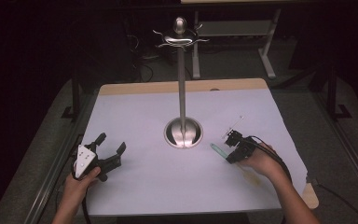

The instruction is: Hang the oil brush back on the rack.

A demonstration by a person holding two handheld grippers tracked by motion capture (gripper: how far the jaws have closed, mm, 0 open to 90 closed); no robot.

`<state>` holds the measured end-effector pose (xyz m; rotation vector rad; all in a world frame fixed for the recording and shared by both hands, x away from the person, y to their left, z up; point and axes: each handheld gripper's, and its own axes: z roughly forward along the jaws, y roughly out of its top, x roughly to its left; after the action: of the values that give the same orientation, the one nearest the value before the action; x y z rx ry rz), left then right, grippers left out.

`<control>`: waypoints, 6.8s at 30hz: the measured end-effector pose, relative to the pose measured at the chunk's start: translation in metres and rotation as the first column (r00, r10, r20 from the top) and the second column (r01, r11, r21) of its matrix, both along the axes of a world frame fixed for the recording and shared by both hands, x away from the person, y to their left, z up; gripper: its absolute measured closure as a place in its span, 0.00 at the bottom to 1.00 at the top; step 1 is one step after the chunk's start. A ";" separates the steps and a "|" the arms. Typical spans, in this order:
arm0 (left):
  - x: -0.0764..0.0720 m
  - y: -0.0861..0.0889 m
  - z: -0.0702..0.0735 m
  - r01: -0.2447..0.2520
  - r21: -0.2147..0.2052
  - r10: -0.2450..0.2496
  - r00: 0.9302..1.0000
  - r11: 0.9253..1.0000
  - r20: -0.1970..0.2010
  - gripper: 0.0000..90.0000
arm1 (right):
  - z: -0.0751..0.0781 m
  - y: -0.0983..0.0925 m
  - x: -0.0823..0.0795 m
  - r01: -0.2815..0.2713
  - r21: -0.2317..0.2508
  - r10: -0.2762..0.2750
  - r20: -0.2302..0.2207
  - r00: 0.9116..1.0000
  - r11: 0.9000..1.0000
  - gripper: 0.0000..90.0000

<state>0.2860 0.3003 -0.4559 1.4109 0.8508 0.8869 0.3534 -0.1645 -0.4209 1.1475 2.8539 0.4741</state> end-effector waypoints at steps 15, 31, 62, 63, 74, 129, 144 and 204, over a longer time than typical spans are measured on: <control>0.000 0.000 0.000 0.000 0.000 0.000 1.000 1.000 -0.001 0.16 | 0.002 0.013 0.007 -0.004 -0.093 -0.001 -0.057 0.998 0.996 0.86; 0.000 0.000 0.000 0.000 0.000 0.000 1.000 1.000 0.000 0.16 | 0.003 0.018 0.011 -0.001 -0.128 -0.009 -0.081 0.997 0.992 0.89; 0.000 0.000 0.000 -0.001 -0.004 0.001 1.000 1.000 -0.003 0.16 | 0.042 -0.026 -0.003 0.073 0.234 -0.107 0.136 0.985 0.969 0.89; 0.000 0.000 0.000 -0.001 -0.004 0.001 1.000 1.000 -0.002 0.16 | 0.042 -0.026 -0.003 0.073 0.234 -0.107 0.136 0.985 0.969 0.89; 0.000 0.000 0.000 -0.001 -0.004 0.001 1.000 1.000 -0.003 0.16 | 0.050 -0.040 -0.011 0.067 0.355 -0.143 0.192 0.971 0.933 0.89; 0.000 0.000 0.000 0.000 0.003 0.000 1.000 1.000 -0.001 0.16 | 0.128 -0.048 -0.012 -0.060 0.513 -0.169 0.387 0.906 0.856 0.89; 0.000 0.000 0.000 0.000 0.003 0.000 1.000 1.000 -0.001 0.16 | 0.166 -0.046 0.002 -0.087 0.539 -0.180 0.423 0.888 0.838 0.89; 0.000 0.000 0.000 0.001 -0.001 -0.001 1.000 1.000 0.001 0.16 | 0.251 0.023 0.046 -0.237 0.473 -0.019 0.475 0.880 0.849 0.89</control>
<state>0.2862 0.3003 -0.4557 1.4101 0.8493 0.8866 0.3993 -0.1416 -0.1700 0.7507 2.4238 1.3899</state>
